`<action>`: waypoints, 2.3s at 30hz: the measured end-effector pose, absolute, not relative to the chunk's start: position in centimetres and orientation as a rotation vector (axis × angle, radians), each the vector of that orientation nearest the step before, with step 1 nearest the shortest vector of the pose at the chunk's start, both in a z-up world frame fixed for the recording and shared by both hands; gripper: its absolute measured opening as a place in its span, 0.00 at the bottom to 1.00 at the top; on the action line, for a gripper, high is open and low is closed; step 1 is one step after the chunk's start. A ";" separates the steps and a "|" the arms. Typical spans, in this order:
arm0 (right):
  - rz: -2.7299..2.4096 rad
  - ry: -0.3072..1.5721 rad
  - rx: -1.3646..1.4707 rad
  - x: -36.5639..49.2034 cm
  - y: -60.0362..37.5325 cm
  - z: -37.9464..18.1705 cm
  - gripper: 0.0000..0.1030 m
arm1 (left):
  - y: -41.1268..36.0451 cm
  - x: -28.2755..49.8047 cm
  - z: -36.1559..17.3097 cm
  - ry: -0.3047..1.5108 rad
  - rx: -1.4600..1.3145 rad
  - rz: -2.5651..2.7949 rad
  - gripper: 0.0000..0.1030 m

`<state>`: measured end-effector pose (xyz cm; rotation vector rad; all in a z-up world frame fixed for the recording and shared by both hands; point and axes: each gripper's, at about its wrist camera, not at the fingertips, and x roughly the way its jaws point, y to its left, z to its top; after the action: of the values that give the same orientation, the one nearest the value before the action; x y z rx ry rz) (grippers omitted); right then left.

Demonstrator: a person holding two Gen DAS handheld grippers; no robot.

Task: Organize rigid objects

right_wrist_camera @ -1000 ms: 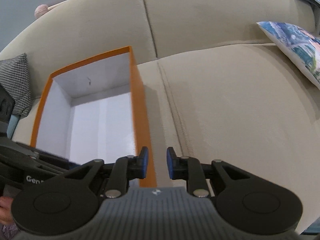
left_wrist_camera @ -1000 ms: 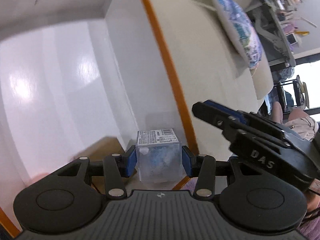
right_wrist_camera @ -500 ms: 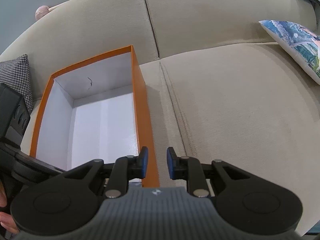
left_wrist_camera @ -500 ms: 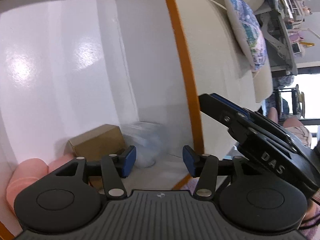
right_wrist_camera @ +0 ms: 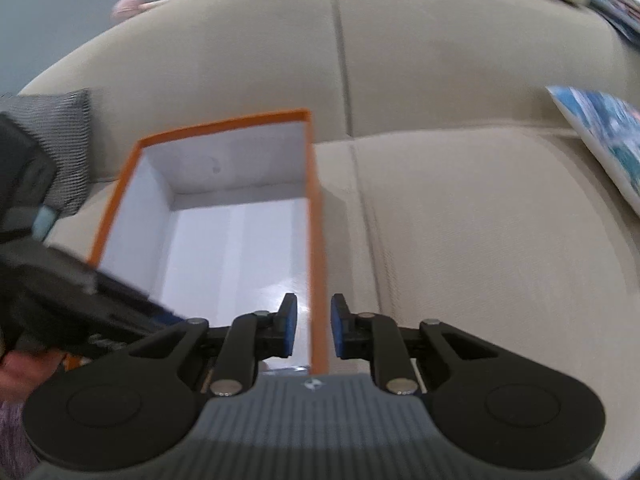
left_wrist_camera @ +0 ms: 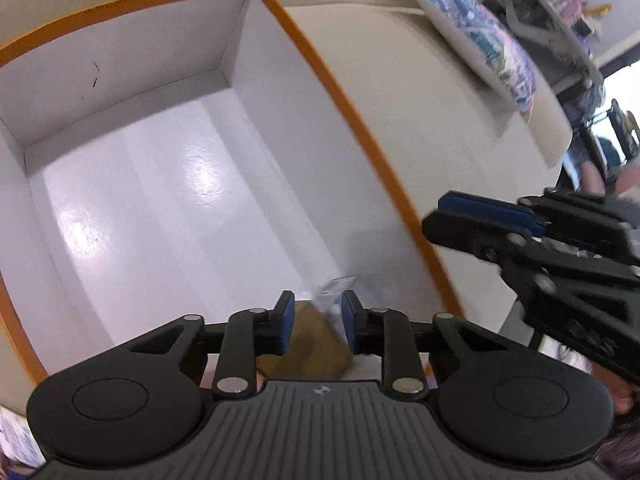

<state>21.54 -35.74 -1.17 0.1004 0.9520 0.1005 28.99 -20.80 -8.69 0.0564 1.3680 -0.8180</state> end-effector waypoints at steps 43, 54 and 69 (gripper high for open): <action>0.538 1.201 -0.568 26.1 -28.9 -5.9 0.03 | -15.5 28.4 -7.2 1.216 -0.067 -0.796 0.10; 0.336 0.905 -0.117 19.7 -29.0 1.1 0.24 | -4.3 20.5 0.2 0.980 -0.189 -0.607 0.10; 0.437 0.952 0.280 12.7 -18.2 -2.3 0.41 | 8.1 14.1 -4.1 1.099 -0.140 -0.172 0.10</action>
<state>12.67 -18.18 -2.33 0.2796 0.9518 0.4375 14.10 8.05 -4.11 -0.1402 1.0990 -0.1718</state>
